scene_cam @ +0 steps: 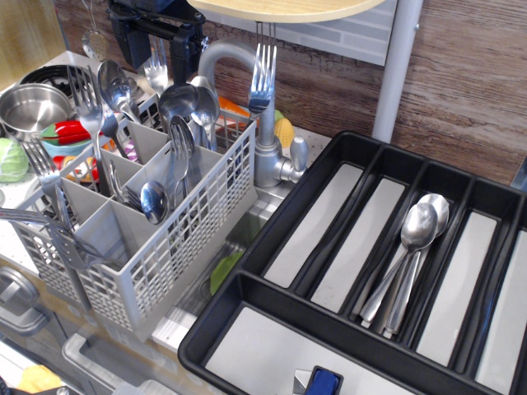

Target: Put big spoon from basket to tray

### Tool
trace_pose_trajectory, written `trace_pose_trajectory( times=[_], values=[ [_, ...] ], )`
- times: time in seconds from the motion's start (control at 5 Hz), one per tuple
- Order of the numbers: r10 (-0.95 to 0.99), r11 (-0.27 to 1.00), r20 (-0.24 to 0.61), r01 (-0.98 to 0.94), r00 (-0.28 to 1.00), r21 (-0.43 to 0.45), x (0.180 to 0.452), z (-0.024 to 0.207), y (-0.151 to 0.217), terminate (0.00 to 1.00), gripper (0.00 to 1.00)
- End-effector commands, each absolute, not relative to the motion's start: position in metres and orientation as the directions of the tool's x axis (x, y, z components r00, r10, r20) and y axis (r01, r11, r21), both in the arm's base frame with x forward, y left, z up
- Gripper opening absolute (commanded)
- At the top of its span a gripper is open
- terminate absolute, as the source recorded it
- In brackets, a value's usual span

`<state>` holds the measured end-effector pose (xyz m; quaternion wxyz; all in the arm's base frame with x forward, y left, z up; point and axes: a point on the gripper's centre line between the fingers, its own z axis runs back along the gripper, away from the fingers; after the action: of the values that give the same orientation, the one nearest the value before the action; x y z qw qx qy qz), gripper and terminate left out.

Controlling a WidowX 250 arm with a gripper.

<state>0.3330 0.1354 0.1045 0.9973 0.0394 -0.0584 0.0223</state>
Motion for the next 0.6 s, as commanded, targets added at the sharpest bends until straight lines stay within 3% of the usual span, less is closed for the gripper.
trace_pose_trajectory(
  times=[0.0,0.2,0.4],
  values=[
    [0.04,0.996,0.118,-0.049,0.992,0.076,0.333,0.105,0.135,0.0,1.0],
    [-0.179,0.978,0.235,0.148,0.955,0.146,0.339,0.098,0.135,0.0,1.0],
    [-0.259,0.957,0.267,0.208,0.928,0.204,0.343,0.095,0.137,0.0,1.0]
  ],
)
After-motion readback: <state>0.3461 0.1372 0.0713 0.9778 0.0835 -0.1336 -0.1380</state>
